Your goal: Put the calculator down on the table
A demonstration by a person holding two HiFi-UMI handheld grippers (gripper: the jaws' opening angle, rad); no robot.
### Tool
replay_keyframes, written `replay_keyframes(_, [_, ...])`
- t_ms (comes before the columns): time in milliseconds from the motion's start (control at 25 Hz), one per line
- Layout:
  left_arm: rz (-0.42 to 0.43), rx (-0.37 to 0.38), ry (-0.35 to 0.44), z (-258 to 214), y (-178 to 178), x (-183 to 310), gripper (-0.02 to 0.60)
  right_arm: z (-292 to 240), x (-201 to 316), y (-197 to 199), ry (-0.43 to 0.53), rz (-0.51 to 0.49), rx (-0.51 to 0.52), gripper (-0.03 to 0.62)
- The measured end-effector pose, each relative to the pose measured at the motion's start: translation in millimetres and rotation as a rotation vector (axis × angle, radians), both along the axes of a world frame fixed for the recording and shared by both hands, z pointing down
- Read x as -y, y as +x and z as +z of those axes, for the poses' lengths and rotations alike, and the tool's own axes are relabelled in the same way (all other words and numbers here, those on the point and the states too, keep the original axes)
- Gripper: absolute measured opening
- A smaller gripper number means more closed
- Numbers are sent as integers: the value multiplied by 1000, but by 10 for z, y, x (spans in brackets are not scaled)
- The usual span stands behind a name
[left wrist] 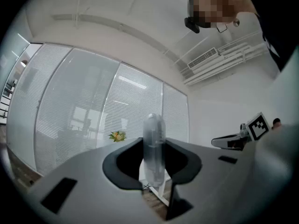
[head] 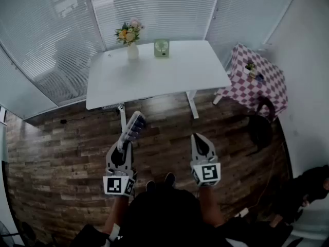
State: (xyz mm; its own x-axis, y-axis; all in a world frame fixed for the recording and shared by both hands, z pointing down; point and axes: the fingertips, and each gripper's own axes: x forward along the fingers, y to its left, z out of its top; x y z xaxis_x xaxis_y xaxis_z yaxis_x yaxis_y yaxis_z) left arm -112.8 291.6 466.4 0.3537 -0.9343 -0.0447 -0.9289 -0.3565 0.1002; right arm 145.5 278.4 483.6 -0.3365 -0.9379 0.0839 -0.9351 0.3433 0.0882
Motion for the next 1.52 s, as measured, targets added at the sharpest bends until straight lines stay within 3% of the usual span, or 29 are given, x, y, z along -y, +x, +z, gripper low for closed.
replay_keyframes(160, [3,6,-4,-1,1,-45,100,130,-60,-25,-50,-7,-6,5])
replay_keyframes(600, [-6,6,-29,77,-89,23,100,186,64,-77,-42,-5,-1,5])
replay_keyframes(1000, [-12,2,-25,25,7,202,100,294,221,158,-72,30,34,6])
replay_keyframes(1520, [-90,11,-27,29,354,208,100,449,385,529,-62,-68,17,6])
